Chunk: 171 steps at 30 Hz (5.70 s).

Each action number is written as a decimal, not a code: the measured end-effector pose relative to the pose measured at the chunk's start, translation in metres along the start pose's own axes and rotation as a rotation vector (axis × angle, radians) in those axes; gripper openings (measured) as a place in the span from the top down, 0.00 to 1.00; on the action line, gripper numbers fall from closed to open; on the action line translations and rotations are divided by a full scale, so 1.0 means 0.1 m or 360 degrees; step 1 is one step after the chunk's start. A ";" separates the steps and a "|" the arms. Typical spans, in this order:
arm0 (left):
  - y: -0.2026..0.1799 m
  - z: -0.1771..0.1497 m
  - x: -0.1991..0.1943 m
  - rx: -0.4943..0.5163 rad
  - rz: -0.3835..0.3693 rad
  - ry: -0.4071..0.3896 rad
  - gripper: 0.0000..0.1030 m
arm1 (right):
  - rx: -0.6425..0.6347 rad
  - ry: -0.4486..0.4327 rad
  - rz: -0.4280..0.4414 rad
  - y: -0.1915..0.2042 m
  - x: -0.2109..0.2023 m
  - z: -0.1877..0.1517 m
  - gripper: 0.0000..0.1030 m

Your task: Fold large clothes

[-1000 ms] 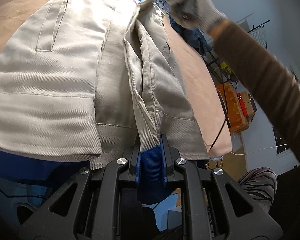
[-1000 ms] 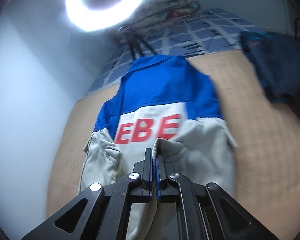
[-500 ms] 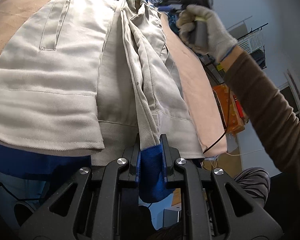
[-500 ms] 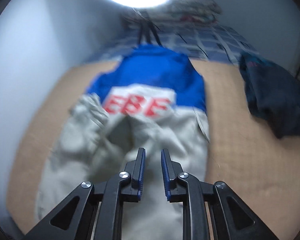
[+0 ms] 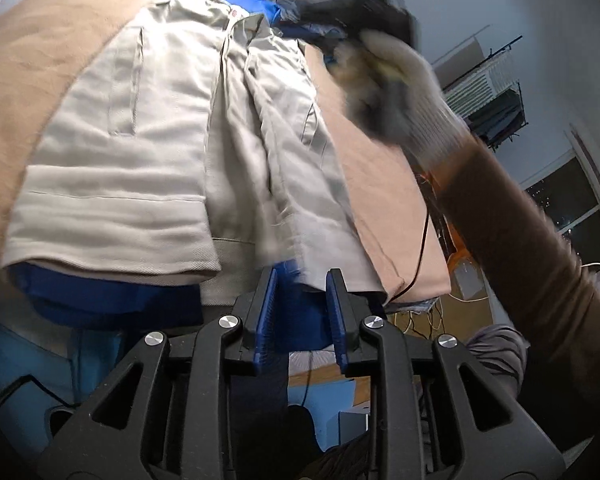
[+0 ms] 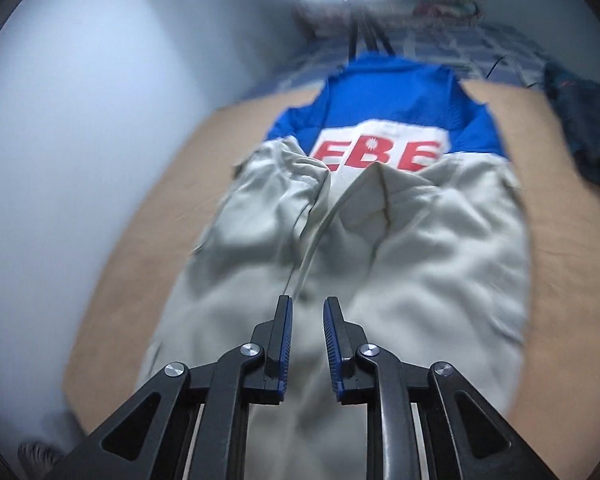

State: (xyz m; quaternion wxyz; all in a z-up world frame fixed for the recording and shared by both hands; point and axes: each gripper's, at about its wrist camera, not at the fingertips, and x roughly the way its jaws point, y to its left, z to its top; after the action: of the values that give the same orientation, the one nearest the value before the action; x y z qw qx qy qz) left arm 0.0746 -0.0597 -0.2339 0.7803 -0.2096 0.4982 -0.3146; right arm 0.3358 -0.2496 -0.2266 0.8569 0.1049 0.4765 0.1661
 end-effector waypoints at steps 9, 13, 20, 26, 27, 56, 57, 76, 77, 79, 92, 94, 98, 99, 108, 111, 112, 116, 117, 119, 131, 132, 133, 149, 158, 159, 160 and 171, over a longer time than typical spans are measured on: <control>0.32 0.10 -0.50 -0.0039 0.0163 -0.0169 0.77 | -0.0072 -0.0061 -0.0147 0.12 -1.01 -1.64 0.83; 0.51 0.14 -0.65 -0.0090 0.0214 -0.0213 0.77 | -0.0127 -0.0045 -0.0184 0.41 -0.96 -2.11 0.83; 0.47 0.24 -0.63 -0.0040 0.0186 -0.0187 0.77 | -0.0285 0.0081 0.0012 0.94 -0.90 -2.50 0.84; 0.21 0.20 -0.35 0.0056 0.0115 -0.0094 0.77 | 0.0078 -0.0139 0.0004 0.25 -1.69 -2.53 0.65; 0.17 0.19 -0.29 0.0071 0.0111 -0.0077 0.77 | 0.0148 -0.0129 -0.0006 0.09 -1.73 -2.56 0.65; 0.84 0.57 -0.50 0.0091 0.0397 -0.0102 0.77 | -0.0124 -0.0181 -0.0075 0.25 -1.50 -2.35 0.72; 0.90 0.60 -0.48 0.0081 0.0421 -0.0092 0.77 | -0.0157 -0.0154 -0.0071 0.30 -1.39 -2.33 0.72; 1.60 0.65 -0.34 -0.0334 0.0246 0.0093 0.36 | 0.0164 0.0030 0.0066 -0.31 -1.16 -2.49 0.34; 1.66 0.64 -0.30 -0.0384 0.0186 0.0129 0.36 | 0.0226 0.0051 0.0128 -0.39 -1.12 -2.50 0.35; 1.71 0.64 -0.30 -0.0422 0.0113 0.0146 0.36 | 0.0313 0.0099 0.0238 -0.48 -1.02 -2.52 0.36; 1.78 0.66 -0.07 -0.0524 -0.0175 0.0300 0.59 | 0.0543 0.0163 0.0718 -0.62 -0.56 -2.46 0.60; 1.76 0.64 -0.08 -0.0518 -0.0149 0.0304 0.71 | 0.0555 0.0183 0.0733 -0.63 -0.56 -2.48 0.69; 1.74 0.61 -0.23 -0.0588 -0.0245 0.0255 0.82 | 0.0640 0.0145 0.0786 -0.68 -0.60 -2.52 0.88; 1.70 0.62 -0.25 -0.0574 -0.0251 0.0247 0.82 | 0.0658 0.0125 0.0805 -0.69 -0.63 -2.52 0.89; 1.33 0.95 -0.47 -0.0491 -0.0357 0.0101 0.84 | 0.0777 -0.0082 0.0969 -0.69 -0.84 -2.36 0.93; 1.33 1.06 -0.50 -0.0556 -0.0396 0.0044 0.85 | 0.0822 -0.0145 0.1007 -0.72 -0.92 -2.27 0.93; 1.35 1.10 -0.50 -0.0577 -0.0403 0.0027 0.85 | 0.0835 -0.0160 0.1004 -0.71 -0.93 -2.21 0.93; 1.39 1.31 -0.42 -0.0615 -0.0368 -0.0017 0.85 | 0.0880 -0.0158 0.0931 -0.70 -0.91 -2.02 0.93; 1.40 1.37 -0.39 -0.0624 -0.0371 -0.0026 0.85 | 0.0897 -0.0159 0.0917 -0.71 -0.89 -1.96 0.93; 1.37 1.54 -0.34 -0.0613 -0.0345 -0.0059 0.85 | 0.0931 -0.0173 0.0879 -0.76 -0.87 -1.82 0.93; 1.55 2.13 0.26 -0.0645 -0.0074 -0.0094 0.85 | 0.1215 -0.0111 0.0572 -1.27 -0.39 -1.42 0.94; 1.58 2.15 0.31 -0.0646 -0.0060 -0.0091 0.85 | 0.1229 -0.0101 0.0550 -1.31 -0.36 -1.43 0.94; 1.61 2.16 0.36 -0.0650 -0.0035 -0.0088 0.85 | 0.1235 -0.0090 0.0528 -1.34 -0.32 -1.43 0.94; 1.50 2.43 0.15 -0.0538 -0.0122 -0.0126 0.40 | 0.0824 -0.0269 0.0524 -1.29 -1.06 -1.29 0.54; 1.38 1.93 -0.14 -0.0207 0.0002 -0.0075 0.40 | 0.0190 0.0125 0.0492 -0.72 -0.95 -1.62 0.76; 1.37 1.91 -0.10 -0.0190 0.0013 -0.0055 0.40 | 0.0139 0.0147 0.0479 -0.65 -0.87 -1.61 0.76; 1.37 1.90 -0.05 -0.0175 0.0017 -0.0041 0.40 | 0.0109 0.0155 0.0468 -0.60 -0.80 -1.59 0.76; 1.47 2.35 0.53 -0.0167 0.0242 -0.0119 0.40 | 0.0216 0.0088 0.0173 -0.85 -0.06 -0.70 0.69</control>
State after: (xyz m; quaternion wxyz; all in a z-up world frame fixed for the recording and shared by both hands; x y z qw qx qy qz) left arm 0.3456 0.0111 -0.2645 0.8079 -0.2232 0.4991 -0.2200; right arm 0.2892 -0.3288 -0.2877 0.8240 0.1838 0.5038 0.1827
